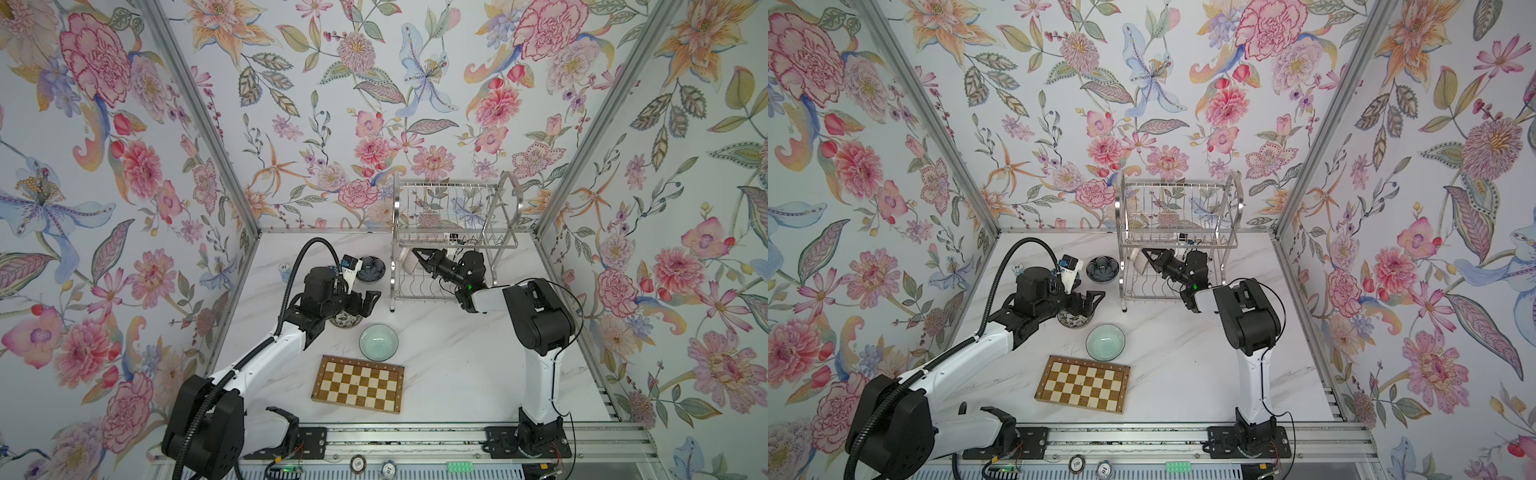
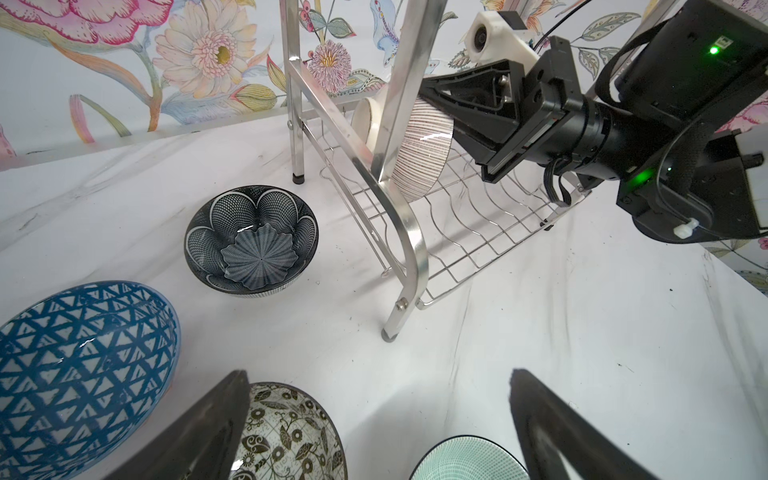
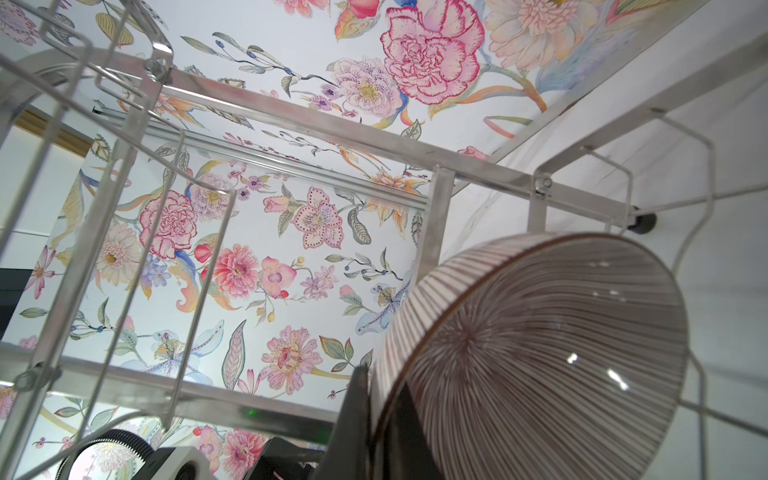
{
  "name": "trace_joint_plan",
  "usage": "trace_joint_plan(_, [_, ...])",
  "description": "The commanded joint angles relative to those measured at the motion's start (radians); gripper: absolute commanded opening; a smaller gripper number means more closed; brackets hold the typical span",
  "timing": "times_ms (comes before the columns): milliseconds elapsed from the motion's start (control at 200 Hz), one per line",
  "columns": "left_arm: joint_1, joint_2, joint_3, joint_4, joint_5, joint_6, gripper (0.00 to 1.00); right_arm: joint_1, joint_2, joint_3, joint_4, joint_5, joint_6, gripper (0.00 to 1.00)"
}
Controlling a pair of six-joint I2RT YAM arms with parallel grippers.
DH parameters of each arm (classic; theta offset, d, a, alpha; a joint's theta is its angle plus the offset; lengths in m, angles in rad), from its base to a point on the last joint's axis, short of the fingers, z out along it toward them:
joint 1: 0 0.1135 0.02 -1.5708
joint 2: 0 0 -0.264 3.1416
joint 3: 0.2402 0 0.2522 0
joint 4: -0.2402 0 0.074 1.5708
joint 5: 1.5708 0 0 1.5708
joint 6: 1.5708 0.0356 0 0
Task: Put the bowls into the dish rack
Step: 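Lower the pink-striped bowl upright into the rack slots with the right gripper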
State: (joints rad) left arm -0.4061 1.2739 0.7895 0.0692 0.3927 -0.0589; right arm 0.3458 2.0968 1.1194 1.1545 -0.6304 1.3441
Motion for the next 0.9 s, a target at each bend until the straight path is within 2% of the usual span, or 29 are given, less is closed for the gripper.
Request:
trace_joint_plan(0, [-0.010, 0.013, 0.001, -0.006, 0.017, 0.021, 0.99, -0.014, 0.023, 0.059, 0.078, -0.063, 0.001, 0.09])
trace_joint_plan(355, [-0.010, 0.012, 0.010, -0.038, 0.066, 0.070, 0.99, -0.033, 0.085, 0.159, 0.091, -0.183, -0.005, 0.09])
trace_joint_plan(896, [-0.011, 0.026, 0.011, -0.033, 0.074, 0.066, 0.99, -0.059, 0.177, 0.262, 0.084, -0.236, -0.005, 0.09])
